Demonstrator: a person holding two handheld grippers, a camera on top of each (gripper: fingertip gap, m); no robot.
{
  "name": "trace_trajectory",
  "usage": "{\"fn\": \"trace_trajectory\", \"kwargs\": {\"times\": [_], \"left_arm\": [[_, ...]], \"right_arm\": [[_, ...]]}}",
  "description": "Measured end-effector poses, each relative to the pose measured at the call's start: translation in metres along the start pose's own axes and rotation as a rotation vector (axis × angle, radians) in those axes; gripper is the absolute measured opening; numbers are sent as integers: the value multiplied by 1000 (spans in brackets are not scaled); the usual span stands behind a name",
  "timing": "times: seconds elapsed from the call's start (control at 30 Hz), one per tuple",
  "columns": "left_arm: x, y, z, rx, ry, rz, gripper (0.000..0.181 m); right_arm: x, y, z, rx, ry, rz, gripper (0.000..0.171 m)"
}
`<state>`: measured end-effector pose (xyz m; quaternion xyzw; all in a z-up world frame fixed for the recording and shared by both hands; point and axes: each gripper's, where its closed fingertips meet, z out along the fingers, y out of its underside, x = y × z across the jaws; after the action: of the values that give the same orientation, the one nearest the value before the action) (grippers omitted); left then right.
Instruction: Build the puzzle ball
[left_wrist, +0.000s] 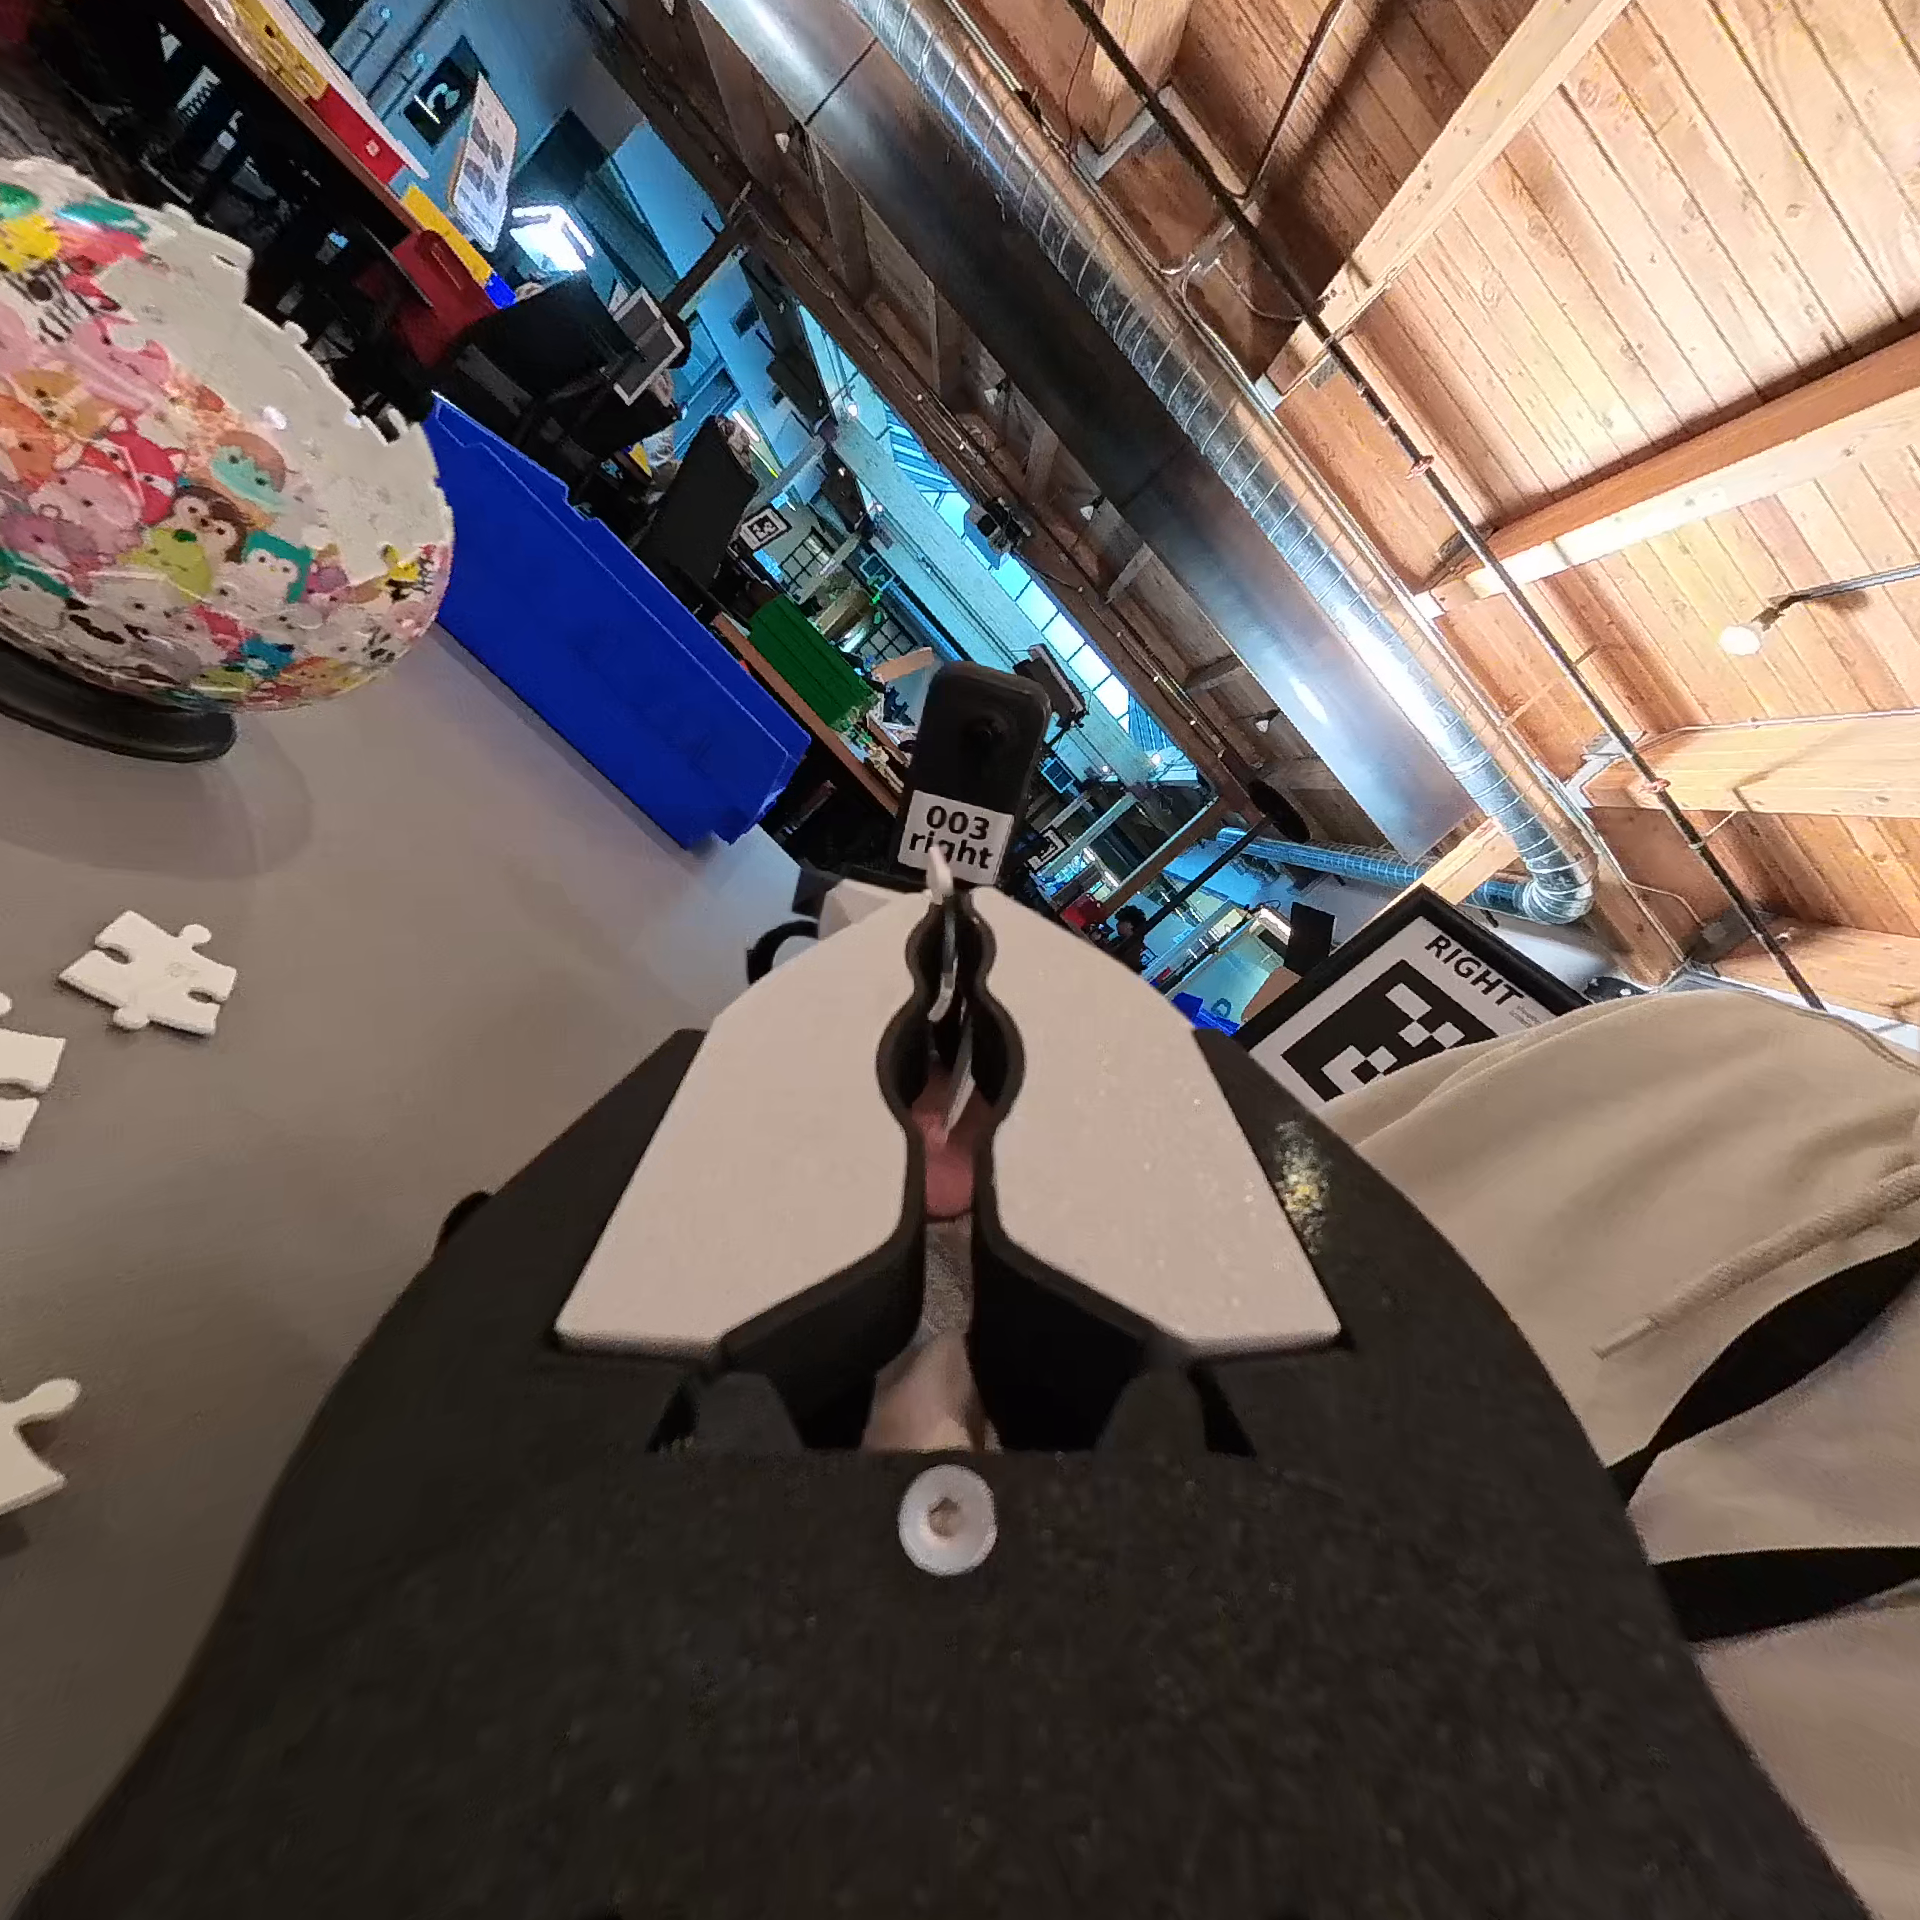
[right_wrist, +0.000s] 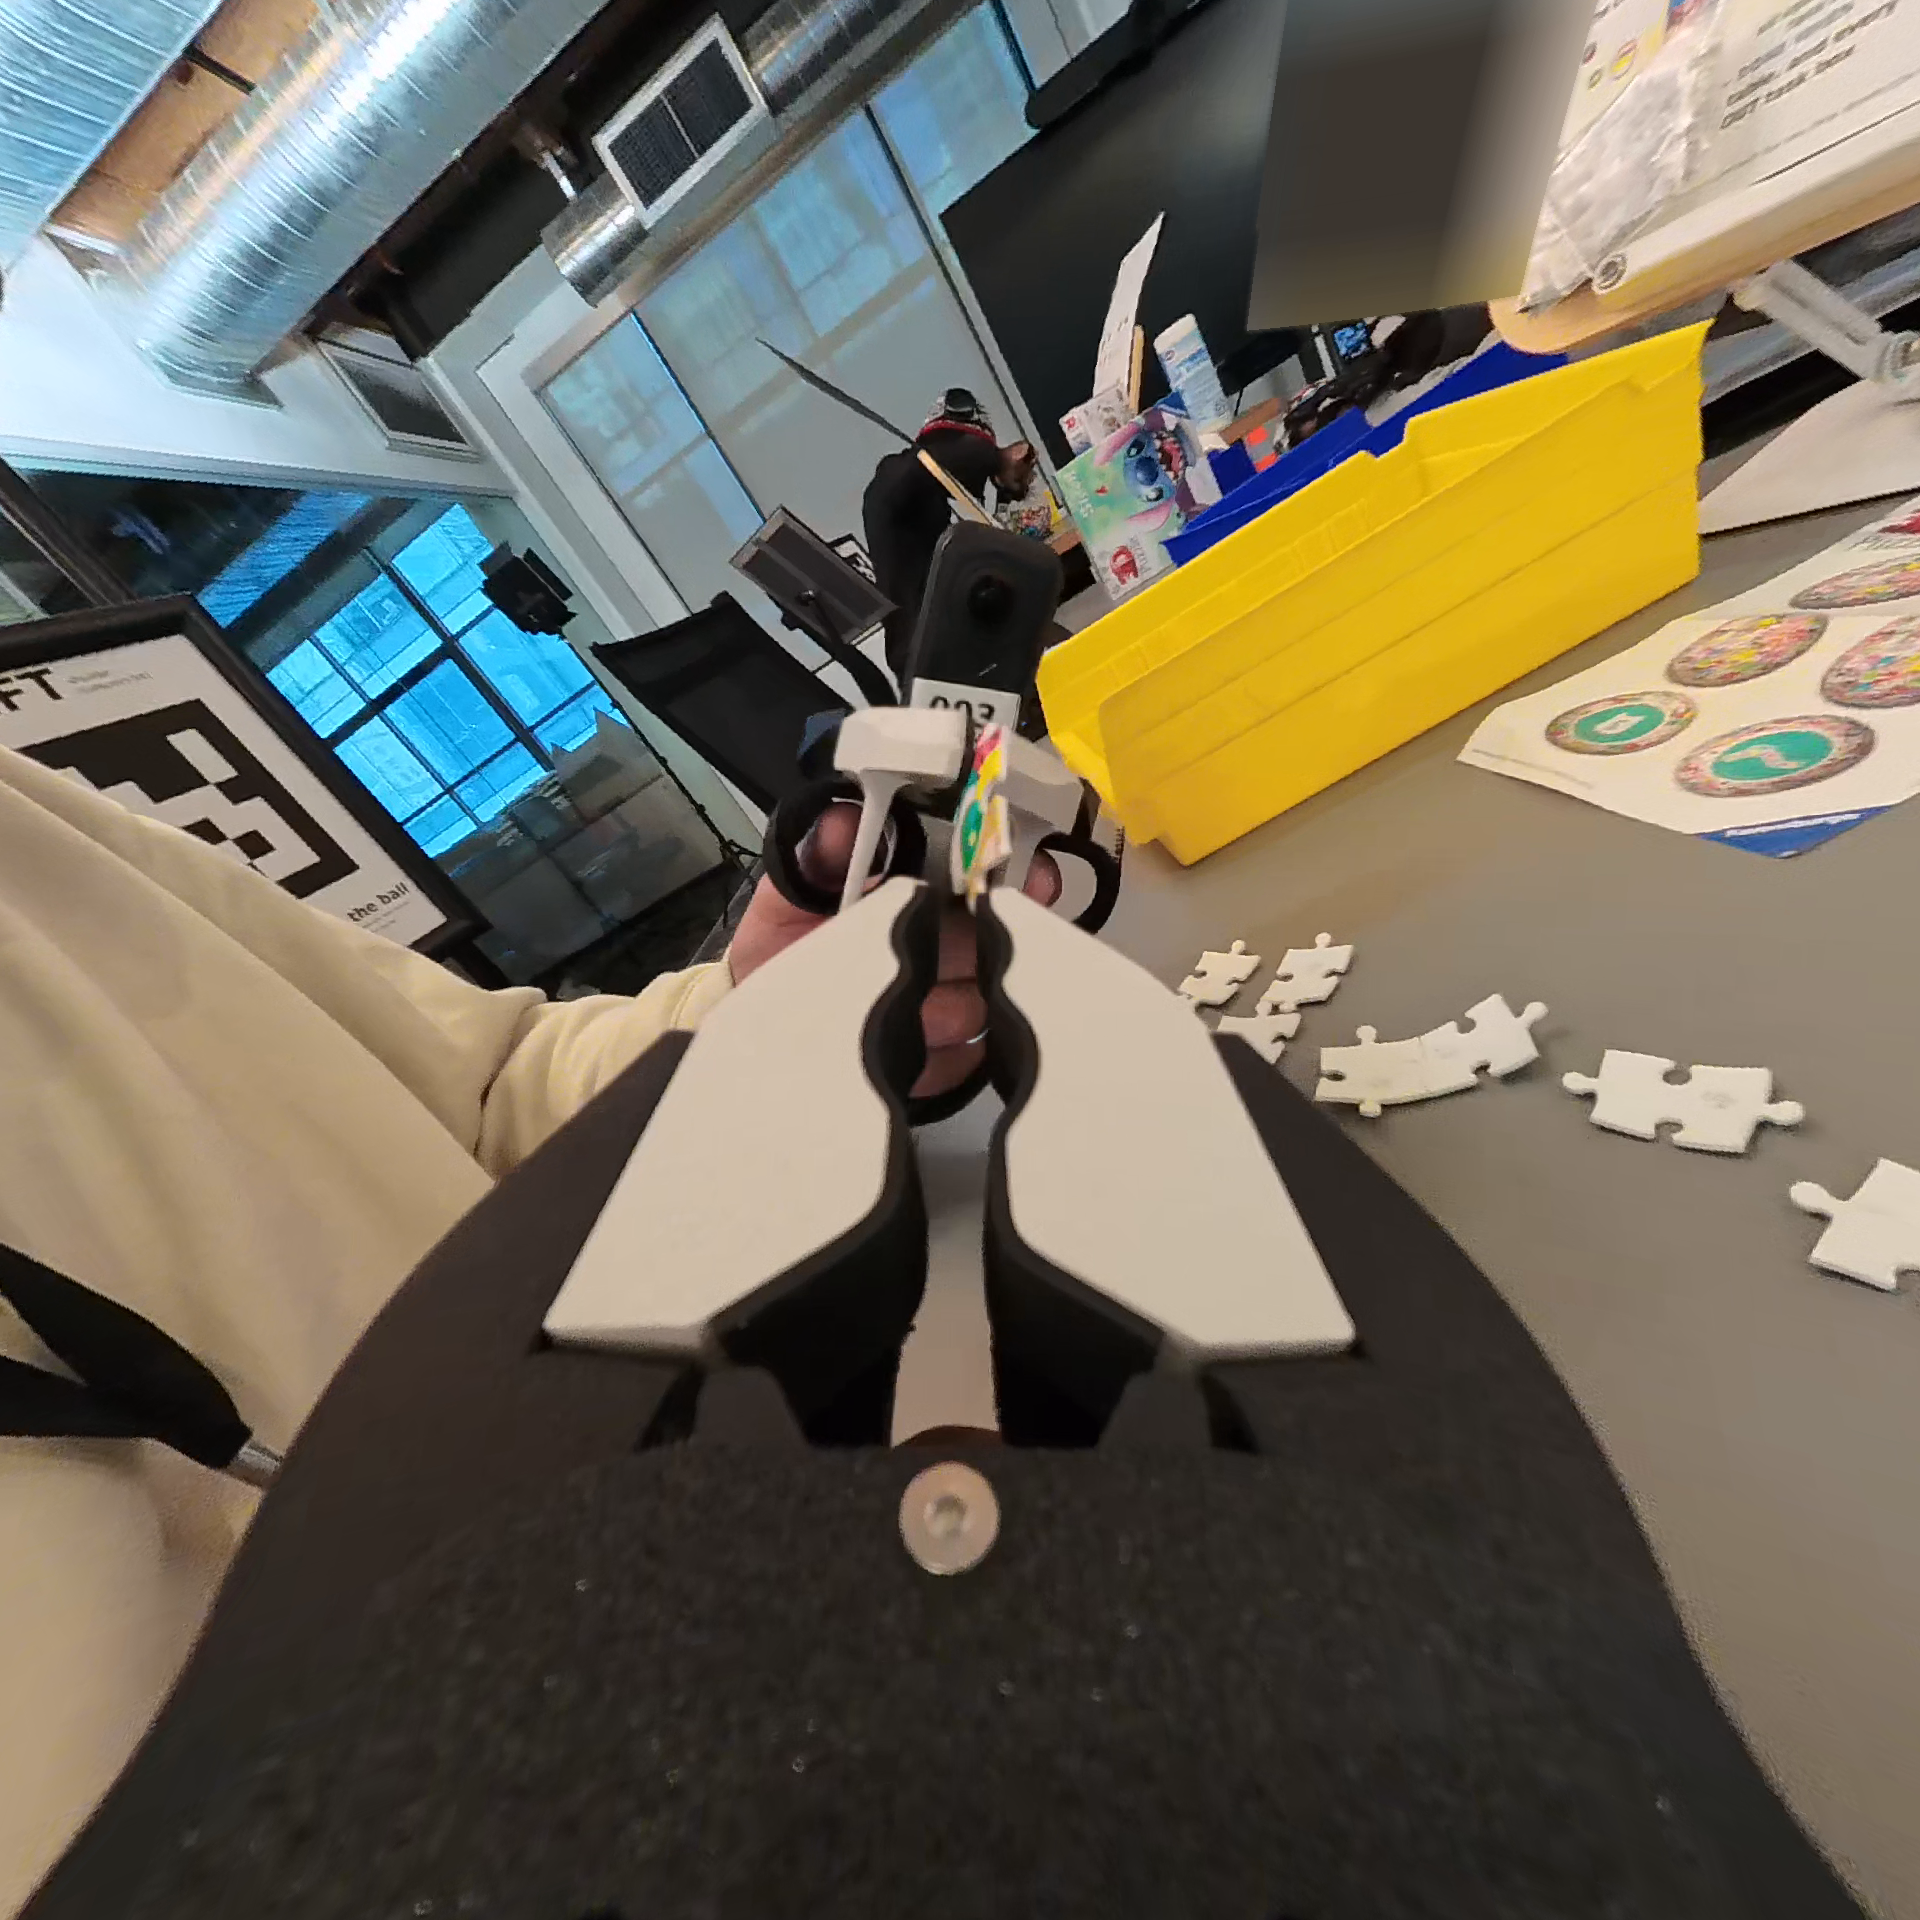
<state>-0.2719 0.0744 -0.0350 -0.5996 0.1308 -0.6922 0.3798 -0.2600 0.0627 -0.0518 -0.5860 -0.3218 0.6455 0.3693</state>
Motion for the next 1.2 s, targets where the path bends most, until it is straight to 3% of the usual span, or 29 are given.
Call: {"fn": "trace_trajectory", "kwargs": {"times": [0.03, 0.37, 1.2], "left_arm": [[-1, 1, 0, -6, -7, 1, 1], [2, 1, 1, 3, 12, -13, 1], [1, 7, 1, -40, 18, -33, 1]], "right_arm": [[-1, -2, -1, 11, -7, -5, 0], [1, 11, 3, -65, -1, -16, 5], [1, 5, 0, -32, -3, 3, 0]]}}
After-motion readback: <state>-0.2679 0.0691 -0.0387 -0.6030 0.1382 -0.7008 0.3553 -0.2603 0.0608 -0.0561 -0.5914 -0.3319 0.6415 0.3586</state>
